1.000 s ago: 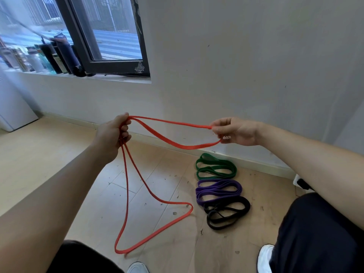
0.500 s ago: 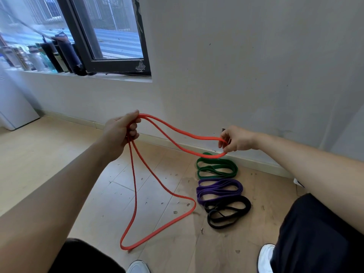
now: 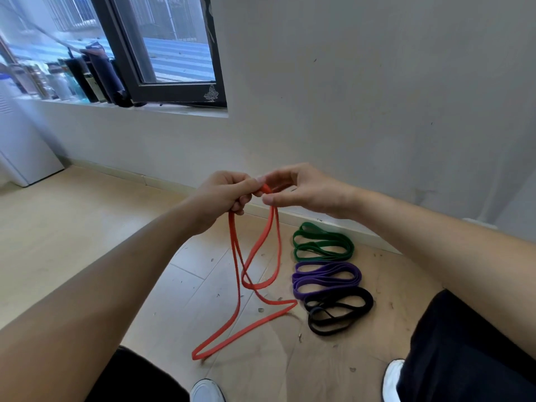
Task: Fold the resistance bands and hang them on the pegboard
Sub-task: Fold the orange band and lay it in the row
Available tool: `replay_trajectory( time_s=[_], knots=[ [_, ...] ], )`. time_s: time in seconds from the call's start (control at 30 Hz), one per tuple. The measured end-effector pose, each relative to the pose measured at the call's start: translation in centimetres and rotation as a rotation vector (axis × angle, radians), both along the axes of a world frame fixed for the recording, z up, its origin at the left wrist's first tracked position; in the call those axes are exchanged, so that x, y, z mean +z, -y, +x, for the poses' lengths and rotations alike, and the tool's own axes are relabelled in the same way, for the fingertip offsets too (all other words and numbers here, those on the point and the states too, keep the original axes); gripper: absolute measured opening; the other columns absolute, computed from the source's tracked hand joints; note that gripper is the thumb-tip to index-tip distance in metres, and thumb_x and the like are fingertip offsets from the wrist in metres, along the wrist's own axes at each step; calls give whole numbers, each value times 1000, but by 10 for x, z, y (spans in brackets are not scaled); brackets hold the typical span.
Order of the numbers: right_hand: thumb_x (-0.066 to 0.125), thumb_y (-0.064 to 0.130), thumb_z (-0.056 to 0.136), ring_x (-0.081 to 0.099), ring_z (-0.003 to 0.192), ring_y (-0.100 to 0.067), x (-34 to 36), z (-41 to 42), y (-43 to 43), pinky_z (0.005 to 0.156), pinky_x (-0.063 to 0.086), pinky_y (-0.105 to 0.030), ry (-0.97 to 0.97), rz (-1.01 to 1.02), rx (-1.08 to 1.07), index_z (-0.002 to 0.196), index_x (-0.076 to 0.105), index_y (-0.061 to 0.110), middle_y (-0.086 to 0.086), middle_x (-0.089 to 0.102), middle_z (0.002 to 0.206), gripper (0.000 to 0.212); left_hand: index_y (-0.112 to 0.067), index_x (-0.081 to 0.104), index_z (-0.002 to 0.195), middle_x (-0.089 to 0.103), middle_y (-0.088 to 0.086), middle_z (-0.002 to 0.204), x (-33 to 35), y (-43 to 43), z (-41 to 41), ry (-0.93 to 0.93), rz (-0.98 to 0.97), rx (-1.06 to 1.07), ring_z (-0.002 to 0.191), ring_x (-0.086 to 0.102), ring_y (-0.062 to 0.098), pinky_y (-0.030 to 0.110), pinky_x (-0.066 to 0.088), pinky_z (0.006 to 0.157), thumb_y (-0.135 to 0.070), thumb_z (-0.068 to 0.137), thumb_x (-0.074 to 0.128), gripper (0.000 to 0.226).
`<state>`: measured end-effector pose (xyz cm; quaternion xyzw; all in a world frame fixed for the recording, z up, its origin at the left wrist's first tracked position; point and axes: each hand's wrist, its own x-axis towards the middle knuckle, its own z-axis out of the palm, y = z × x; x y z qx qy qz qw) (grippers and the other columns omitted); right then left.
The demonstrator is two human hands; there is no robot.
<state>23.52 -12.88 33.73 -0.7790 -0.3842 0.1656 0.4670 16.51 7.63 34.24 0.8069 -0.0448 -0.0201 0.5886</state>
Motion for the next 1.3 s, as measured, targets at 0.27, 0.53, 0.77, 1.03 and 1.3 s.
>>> replay_trajectory(
  time_s=[0.27,0.53,0.77,1.03,1.3],
  knots=[
    [71,26,93,70,80,-8,23,-9,-9,76,56,-24,295,-37,-137,103,76,14,4,74,85,15,-9,70,94,57,-2,70,-2,-6,-1,61,101,-68,67,57,14,29,55,73,-37,82,71,31],
    [61,13,100,64,71,-2,38,12,20,67,49,-14,142,468,-424,100,69,14,0,68,82,8,-3,67,106,72,7,86,-20,-4,5,128,194,-78,85,74,25,30,61,82,-10,92,70,15],
    [58,12,102,64,69,-8,55,27,54,70,50,-24,21,740,-559,96,67,12,2,68,78,11,-5,71,101,75,11,90,-32,-7,9,93,270,-26,88,76,23,33,62,85,-10,92,70,10],
    [65,14,98,66,74,-14,20,60,94,77,48,-31,-100,483,-516,97,66,15,0,69,81,2,-10,72,107,77,10,94,-12,-8,13,164,-46,273,92,76,24,34,62,88,-13,95,66,14],
    [78,15,87,67,91,-18,-20,63,103,97,52,-42,-82,-369,-183,92,72,15,-2,71,91,8,-10,73,110,70,2,87,24,30,23,260,-164,262,81,67,16,30,60,85,-18,99,64,17]
  ],
)
